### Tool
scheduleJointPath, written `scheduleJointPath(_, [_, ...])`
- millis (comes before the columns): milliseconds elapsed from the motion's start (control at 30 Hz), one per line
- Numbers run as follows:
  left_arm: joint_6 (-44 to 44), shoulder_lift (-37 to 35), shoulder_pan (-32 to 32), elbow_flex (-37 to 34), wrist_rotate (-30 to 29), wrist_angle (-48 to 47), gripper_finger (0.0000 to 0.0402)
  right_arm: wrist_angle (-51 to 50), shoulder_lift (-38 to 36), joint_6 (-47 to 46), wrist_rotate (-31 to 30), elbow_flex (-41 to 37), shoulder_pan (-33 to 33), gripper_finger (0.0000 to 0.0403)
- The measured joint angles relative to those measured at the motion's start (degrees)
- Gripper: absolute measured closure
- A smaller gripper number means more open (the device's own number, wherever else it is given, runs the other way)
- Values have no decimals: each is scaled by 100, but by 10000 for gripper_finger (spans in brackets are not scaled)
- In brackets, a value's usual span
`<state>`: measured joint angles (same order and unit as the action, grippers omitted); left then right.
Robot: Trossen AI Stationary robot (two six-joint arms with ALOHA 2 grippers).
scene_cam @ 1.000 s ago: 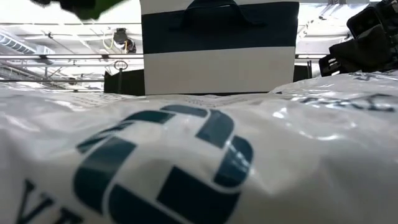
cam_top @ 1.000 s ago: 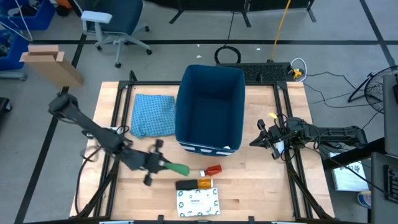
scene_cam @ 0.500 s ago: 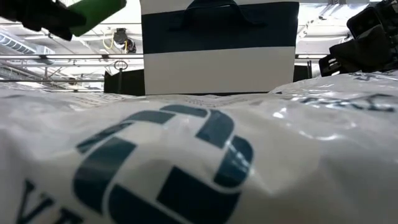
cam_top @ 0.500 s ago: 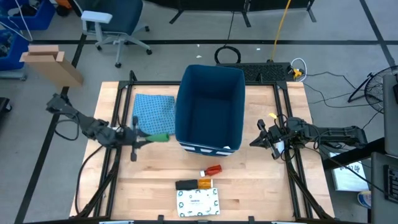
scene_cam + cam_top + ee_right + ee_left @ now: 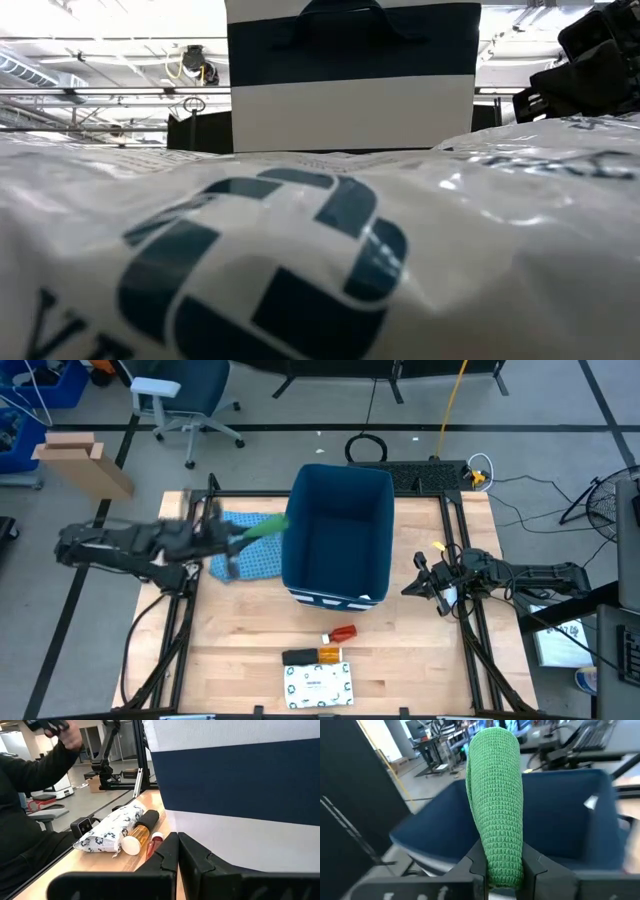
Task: Pick & place medical supplies in basket/bin
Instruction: Put the green bandage into the blue bin
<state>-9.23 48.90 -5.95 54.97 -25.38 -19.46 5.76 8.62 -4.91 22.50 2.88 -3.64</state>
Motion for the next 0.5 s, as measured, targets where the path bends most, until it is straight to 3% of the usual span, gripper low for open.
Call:
scheduleJointPath(233, [-821, 2568, 1419, 2275, 1491, -645, 352, 2, 0, 0, -9, 2, -2, 403])
scheduleJointPath(367, [-1276, 3914, 1781, 3419, 2105, -988, 352, 0, 2, 0, -9, 2, -2, 403])
scheduleJointPath(500, [-1426, 4982, 1918, 4129, 2412, -1279, 352, -2, 2, 0, -8, 2, -1, 403])
